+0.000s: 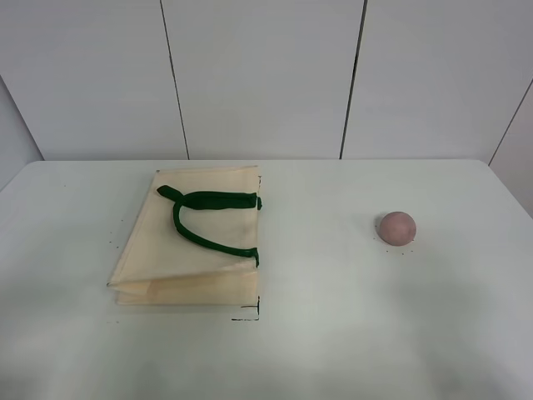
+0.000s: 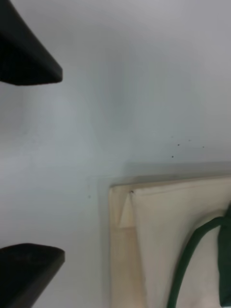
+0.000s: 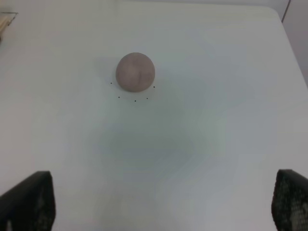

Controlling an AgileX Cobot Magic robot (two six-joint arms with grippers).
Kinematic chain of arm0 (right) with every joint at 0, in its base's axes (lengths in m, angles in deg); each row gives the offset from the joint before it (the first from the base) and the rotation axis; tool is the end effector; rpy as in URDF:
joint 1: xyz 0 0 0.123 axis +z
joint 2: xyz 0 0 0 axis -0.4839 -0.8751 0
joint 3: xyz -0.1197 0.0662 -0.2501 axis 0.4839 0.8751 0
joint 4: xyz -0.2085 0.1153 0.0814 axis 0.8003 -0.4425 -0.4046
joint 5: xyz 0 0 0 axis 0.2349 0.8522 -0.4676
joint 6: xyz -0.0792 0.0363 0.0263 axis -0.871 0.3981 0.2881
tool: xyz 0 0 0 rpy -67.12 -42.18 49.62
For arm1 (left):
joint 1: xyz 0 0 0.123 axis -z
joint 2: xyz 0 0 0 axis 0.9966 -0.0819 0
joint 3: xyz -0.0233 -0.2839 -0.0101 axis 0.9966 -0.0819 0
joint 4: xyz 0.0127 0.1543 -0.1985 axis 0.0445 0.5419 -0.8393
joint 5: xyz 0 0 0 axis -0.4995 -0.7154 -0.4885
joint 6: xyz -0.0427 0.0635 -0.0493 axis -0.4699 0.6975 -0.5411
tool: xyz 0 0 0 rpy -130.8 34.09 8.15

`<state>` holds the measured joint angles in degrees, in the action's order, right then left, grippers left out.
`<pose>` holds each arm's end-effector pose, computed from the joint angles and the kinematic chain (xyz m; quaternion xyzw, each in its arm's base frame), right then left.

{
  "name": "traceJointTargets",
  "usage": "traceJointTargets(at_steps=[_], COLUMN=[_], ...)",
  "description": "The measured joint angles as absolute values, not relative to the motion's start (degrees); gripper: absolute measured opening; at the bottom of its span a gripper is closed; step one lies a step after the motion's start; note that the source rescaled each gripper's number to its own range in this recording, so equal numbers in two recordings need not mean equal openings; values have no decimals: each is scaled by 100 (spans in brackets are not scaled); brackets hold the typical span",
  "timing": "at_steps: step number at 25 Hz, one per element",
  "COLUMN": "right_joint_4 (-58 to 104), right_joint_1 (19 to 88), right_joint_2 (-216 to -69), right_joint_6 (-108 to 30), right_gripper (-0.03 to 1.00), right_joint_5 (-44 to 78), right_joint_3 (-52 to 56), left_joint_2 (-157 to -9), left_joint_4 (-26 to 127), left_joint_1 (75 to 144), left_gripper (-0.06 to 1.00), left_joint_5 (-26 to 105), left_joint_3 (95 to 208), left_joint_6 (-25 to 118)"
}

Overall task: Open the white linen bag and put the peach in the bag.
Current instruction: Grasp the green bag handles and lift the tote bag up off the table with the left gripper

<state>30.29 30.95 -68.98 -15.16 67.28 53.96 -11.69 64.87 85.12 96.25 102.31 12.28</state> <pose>-0.0028 0.0006 0.2769 -0.0069 0.8474 0.0183 0.5306 -0.0030 0.0012 0.2865 -0.0047 0.8522 0.0071 0.5232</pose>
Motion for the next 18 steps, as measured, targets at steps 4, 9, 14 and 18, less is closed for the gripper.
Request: traceJointTargets(at_steps=[4, 9, 14, 18], right_joint_4=[3029, 3029, 3029, 3029], right_joint_1=[3095, 3095, 3095, 3095], right_joint_2=[-6898, -6898, -6898, -6898], right_joint_6=[-1516, -1516, -1516, -1516], right_gripper=[100, 100, 100, 100], right_joint_5=[6728, 6728, 6728, 6728], right_joint_3=[5396, 5396, 5396, 5396], left_joint_2=[-2294, -4543, -6904, -8753], left_joint_4=[6469, 6465, 6465, 6465], left_joint_1=[8512, 8512, 8512, 8512], left_gripper=[100, 100, 100, 100], left_joint_5=[9695, 9689, 9619, 9464], left_joint_3=[10909, 12069, 13223, 14213], left_joint_6=[1197, 1185, 1180, 1180])
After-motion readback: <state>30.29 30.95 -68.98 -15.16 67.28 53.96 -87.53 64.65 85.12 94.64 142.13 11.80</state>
